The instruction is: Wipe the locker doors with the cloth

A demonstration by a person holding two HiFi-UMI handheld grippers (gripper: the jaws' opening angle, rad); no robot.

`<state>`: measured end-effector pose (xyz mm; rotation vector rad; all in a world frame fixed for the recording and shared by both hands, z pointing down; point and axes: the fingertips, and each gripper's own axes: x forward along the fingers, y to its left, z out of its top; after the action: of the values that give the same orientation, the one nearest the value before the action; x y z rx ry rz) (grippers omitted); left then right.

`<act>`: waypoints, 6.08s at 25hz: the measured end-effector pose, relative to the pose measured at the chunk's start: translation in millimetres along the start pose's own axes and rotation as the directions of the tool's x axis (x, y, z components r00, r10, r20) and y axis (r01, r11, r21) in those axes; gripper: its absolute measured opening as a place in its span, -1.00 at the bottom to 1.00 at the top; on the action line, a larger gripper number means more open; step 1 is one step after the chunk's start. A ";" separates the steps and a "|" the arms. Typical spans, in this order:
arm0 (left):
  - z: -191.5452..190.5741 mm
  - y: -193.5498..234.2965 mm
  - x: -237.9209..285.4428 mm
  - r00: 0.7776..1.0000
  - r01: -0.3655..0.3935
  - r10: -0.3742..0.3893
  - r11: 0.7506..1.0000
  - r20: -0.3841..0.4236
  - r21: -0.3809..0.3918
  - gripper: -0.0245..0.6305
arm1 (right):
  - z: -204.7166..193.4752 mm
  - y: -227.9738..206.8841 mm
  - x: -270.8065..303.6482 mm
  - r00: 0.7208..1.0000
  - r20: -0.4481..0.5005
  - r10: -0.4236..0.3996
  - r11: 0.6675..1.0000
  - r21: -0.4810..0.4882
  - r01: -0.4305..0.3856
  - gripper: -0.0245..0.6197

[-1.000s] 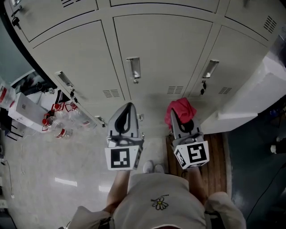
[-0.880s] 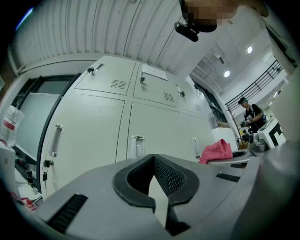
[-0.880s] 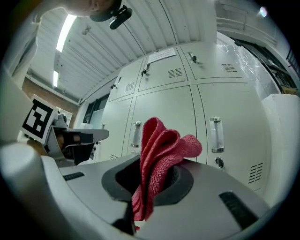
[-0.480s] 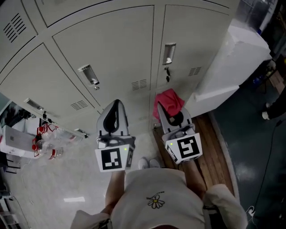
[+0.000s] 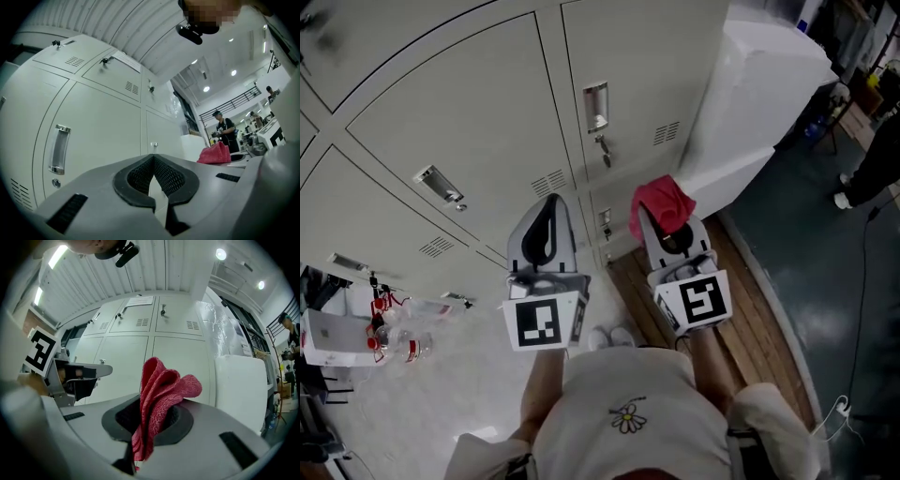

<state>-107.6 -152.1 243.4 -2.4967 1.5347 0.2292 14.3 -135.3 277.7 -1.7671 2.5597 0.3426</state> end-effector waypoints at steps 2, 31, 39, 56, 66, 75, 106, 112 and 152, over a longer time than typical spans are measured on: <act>-1.0 1.1 3.6 1.000 -0.005 0.005 1.000 -0.016 0.002 -0.88 | -3.3 -2.7 1.6 1.000 -0.016 -0.005 1.000 0.001 0.005 -0.82; 51.1 -0.2 92.5 0.999 -0.021 0.019 0.999 0.039 0.037 -0.88 | 182.0 -35.6 142.4 0.941 0.241 0.239 0.948 -0.269 -0.171 -0.82; 64.6 -0.1 105.9 0.997 -0.014 0.010 0.999 0.076 0.050 -0.88 | 201.9 -30.2 168.1 0.939 0.256 0.231 0.943 -0.298 -0.151 -0.82; 71.2 -2.6 118.7 0.996 -0.003 -0.003 0.998 0.091 0.065 -0.88 | 189.4 -89.4 173.6 0.969 0.224 0.102 0.948 -0.318 -0.026 -0.82; 70.9 -14.4 132.6 0.995 0.011 -0.017 0.998 0.095 0.060 -0.88 | 167.7 -219.3 161.1 0.973 0.167 -0.158 0.916 -0.343 0.208 -0.82; 64.9 -18.4 140.6 0.996 0.017 -0.022 0.998 0.081 0.061 -0.88 | 157.8 -279.9 155.9 0.952 0.102 -0.287 0.881 -0.363 0.304 -0.82; 80.6 21.5 101.1 0.994 -0.065 0.056 0.993 0.095 0.096 -0.88 | 193.0 -52.9 130.4 0.945 0.282 0.163 0.935 -0.350 -0.057 -0.82; 81.3 29.9 96.8 0.993 -0.081 0.071 0.992 0.093 0.102 -0.88 | 159.0 -25.0 160.0 0.958 0.228 0.171 0.933 -0.350 -0.083 -0.82; 66.3 5.4 120.5 0.997 -0.030 0.026 0.998 0.077 0.060 -0.88 | 106.5 -243.0 154.1 0.945 0.096 -0.313 0.848 -0.419 0.324 -0.82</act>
<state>-60.1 -241.8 150.3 -2.3924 1.5243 0.2740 171.3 -339.8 111.4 -2.2630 2.2299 0.9710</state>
